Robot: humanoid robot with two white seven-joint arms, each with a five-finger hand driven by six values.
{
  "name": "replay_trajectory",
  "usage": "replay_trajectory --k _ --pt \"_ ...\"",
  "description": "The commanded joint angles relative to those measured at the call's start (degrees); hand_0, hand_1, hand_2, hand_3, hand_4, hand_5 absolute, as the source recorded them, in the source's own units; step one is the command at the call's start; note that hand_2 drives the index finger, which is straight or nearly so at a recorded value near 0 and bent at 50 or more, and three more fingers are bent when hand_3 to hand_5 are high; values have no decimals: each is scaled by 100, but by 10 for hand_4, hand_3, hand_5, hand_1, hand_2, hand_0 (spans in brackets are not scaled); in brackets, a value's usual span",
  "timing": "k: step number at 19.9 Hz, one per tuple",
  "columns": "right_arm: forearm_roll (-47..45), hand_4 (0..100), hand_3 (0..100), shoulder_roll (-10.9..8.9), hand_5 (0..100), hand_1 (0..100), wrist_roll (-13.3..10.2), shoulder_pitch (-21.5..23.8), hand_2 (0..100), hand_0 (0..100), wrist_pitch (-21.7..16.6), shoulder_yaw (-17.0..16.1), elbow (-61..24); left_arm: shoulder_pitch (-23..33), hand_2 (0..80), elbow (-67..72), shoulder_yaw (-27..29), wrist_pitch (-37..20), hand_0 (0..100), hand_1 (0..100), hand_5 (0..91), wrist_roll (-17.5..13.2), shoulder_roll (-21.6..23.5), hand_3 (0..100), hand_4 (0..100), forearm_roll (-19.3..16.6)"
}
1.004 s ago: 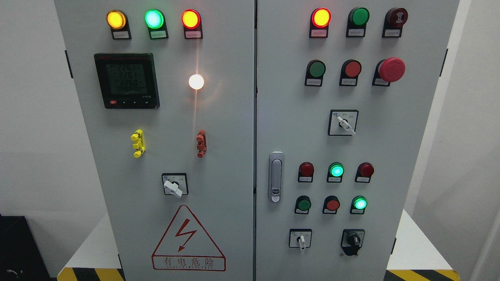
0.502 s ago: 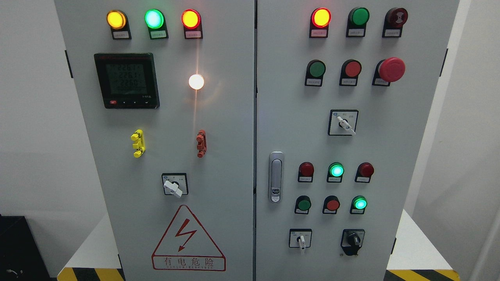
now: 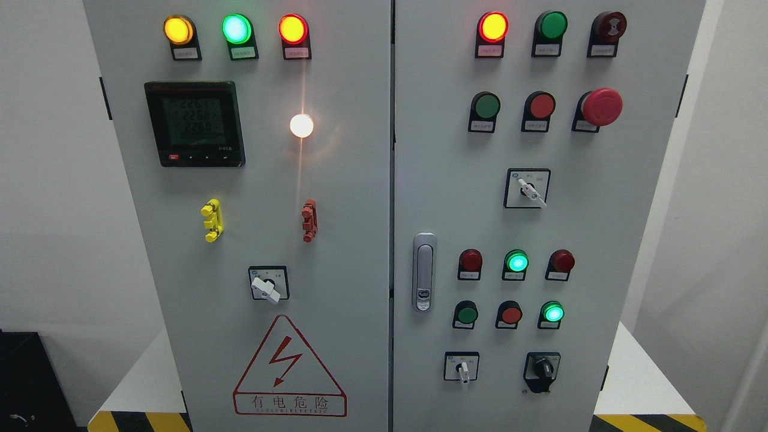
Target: Flip black knob to close circuit
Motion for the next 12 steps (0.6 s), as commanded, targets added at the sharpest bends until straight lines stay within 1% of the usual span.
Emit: replay_trajectory --k 1,3,5,6,7,9,11,12 --pt "492 440 515 -32 281 106 -17 3 375 0 -15 -242 -1747 0 0 0 0 0 120 556 0 4 0 0 0 0" --pt "535 511 590 -41 368 109 -96 3 445 0 -24 -259 -1922 0 0 0 0 0 120 556 0 4 0 0 0 0" --pt "859 574 654 -33 449 121 -175 3 513 0 -42 -268 -2273 0 0 0 0 0 120 556 0 4 0 0 0 0" --pt "1061 617 699 -24 509 124 -175 3 564 0 -42 -277 -2509 0 0 0 0 0 120 556 0 4 0 0 0 0" --pt "1228 638 729 -24 540 124 -166 3 589 0 -33 -285 -2738 0 0 0 0 0 120 556 0 4 0 0 0 0" --pt "1650 697 807 -24 631 127 -149 -14 671 0 -7 -286 -3230 0 0 0 0 0 120 556 0 4 0 0 0 0" --pt "2124 736 853 -24 695 127 -114 -41 728 0 11 -294 -3705 0 0 0 0 0 120 556 0 4 0 0 0 0" --pt "2309 745 860 -6 704 128 -105 -58 739 0 37 -320 -3925 0 0 0 0 0 120 556 0 4 0 0 0 0"
